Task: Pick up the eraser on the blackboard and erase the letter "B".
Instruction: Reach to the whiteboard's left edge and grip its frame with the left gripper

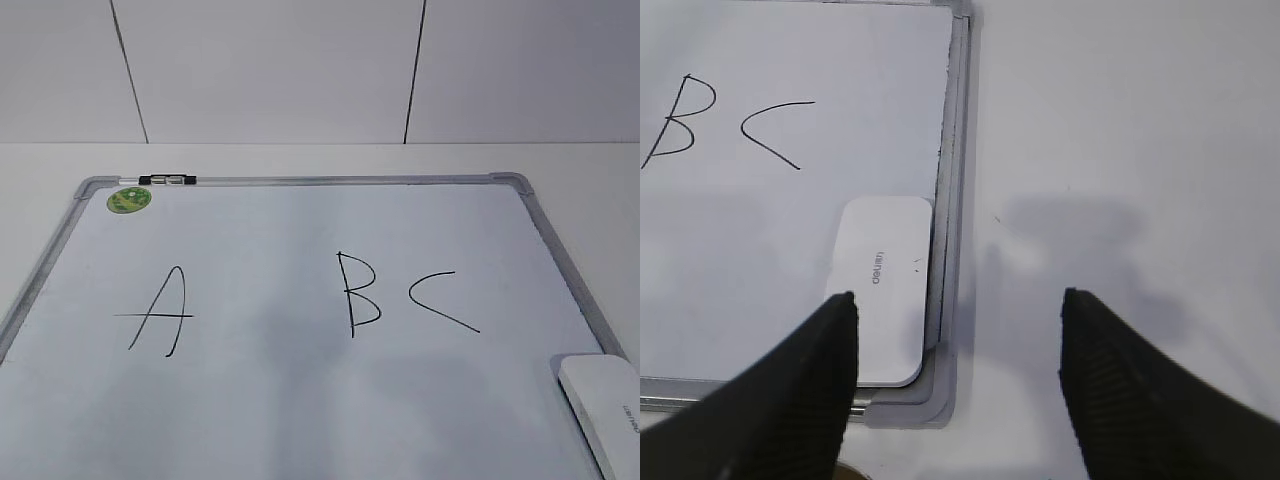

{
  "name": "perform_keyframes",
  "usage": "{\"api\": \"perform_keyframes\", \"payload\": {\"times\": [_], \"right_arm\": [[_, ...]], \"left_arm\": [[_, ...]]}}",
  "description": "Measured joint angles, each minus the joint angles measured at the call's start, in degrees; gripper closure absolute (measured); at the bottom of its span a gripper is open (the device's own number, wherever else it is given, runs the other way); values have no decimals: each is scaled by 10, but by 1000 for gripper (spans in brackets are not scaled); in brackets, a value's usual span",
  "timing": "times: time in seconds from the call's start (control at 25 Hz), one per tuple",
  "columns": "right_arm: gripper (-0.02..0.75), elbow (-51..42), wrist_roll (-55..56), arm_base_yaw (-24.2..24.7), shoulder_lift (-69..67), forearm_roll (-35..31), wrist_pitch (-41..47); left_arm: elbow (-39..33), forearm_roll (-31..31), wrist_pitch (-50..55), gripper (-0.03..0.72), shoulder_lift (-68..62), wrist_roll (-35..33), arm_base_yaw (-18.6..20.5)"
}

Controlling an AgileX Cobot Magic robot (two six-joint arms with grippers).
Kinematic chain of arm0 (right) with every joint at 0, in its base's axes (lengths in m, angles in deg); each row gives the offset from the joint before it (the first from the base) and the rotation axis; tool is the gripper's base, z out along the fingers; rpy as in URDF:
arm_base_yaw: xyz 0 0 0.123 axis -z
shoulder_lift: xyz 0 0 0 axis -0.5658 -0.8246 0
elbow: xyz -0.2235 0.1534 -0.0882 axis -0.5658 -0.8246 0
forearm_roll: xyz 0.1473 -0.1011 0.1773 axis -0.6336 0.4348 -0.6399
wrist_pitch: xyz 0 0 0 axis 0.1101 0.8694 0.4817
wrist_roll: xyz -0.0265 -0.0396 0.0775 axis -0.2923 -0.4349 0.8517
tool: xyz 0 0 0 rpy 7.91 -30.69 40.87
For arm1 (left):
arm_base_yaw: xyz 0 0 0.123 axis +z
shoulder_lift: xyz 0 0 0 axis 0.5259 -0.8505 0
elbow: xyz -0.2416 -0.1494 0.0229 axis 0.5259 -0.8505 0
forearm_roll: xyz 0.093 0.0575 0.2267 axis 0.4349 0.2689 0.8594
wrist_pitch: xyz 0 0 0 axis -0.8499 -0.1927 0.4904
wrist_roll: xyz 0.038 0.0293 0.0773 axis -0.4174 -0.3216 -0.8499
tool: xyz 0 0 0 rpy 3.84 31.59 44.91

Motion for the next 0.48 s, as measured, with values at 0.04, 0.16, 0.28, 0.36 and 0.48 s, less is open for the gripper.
{"api": "perform_keyframes", "payload": {"times": [0.04,0.16,0.28,0.36,0.48], "right_arm": [[235,0,0,0,0,0,0],[235,0,0,0,0,0,0],[235,0,0,0,0,0,0],[235,0,0,0,0,0,0],[235,0,0,0,0,0,0]], "left_arm": [[0,0,0,190,0,0,0],[0,0,0,191,0,0,0],[0,0,0,191,0,0,0],[0,0,0,191,0,0,0],[0,0,0,191,0,0,0]]}}
